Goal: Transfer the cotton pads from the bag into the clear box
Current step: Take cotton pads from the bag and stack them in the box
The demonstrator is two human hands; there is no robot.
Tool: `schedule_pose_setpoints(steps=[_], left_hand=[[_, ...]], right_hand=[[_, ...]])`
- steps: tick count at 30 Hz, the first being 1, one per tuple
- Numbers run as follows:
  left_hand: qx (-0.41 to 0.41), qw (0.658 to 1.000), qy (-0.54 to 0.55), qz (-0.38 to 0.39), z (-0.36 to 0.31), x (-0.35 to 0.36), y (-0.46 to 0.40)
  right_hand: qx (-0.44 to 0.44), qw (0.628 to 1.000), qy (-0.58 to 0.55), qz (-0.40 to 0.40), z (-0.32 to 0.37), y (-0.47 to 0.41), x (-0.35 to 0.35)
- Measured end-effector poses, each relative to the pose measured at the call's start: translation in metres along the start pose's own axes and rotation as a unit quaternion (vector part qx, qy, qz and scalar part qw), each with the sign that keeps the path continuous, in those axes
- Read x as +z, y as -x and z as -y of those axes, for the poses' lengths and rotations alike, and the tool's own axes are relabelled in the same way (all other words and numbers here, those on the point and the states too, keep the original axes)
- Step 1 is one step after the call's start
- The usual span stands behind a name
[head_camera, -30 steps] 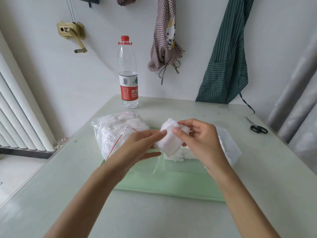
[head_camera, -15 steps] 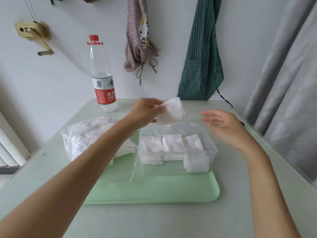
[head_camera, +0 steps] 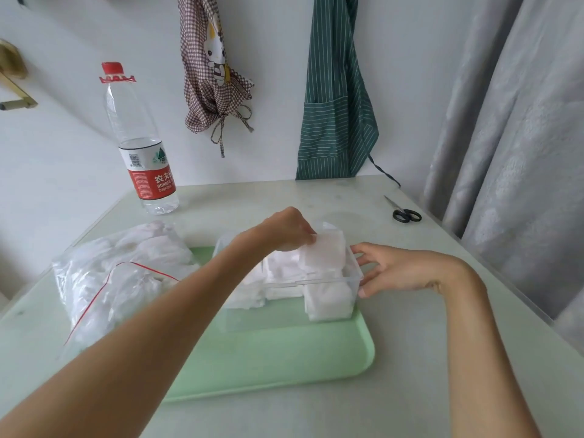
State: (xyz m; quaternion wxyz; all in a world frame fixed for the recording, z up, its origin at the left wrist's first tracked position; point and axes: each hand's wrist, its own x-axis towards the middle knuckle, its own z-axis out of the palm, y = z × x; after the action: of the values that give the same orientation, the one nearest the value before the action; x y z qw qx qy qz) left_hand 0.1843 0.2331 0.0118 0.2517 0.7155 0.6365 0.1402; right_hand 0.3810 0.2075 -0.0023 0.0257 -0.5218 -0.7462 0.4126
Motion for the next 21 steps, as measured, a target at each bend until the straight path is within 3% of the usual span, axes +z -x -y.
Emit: schedule_pose_setpoints(steps=[3,6,11,12,14,17,21], left_hand=[[-0.01,1.0,-0.028,-0.002,0.004,0.007,-0.002],[0.002,0.993,-0.102,-0.062,0.006,0.019,0.0],[0.11,0.956,-0.202,-0.181,0.005,0.017,0.007],[0.135,0.958,-0.191,-0.166,0.006,0.012,0.009],[0.173,0.969,-0.164,-0.065,0.007,0.001,0.012],[0.175,0.961,-0.204,0.063,0.01,-0.004,0.012],[0.192,0.95,-0.235,0.075,0.011,0.004,0.007]], right_hand=[[-0.004,1.0,0.008,0.013,0.002,-0.001,0.001],[-0.002,1.0,0.021,0.018,0.002,-0.001,0.001],[0.01,0.999,0.053,0.009,0.001,0.001,-0.001],[0.011,0.998,0.054,0.01,0.002,0.002,-0.001],[0.009,0.999,0.053,0.012,0.004,0.004,-0.002],[-0.01,0.999,0.03,0.007,0.008,0.006,0.0],[-0.022,1.0,-0.02,0.002,0.017,0.008,0.005]])
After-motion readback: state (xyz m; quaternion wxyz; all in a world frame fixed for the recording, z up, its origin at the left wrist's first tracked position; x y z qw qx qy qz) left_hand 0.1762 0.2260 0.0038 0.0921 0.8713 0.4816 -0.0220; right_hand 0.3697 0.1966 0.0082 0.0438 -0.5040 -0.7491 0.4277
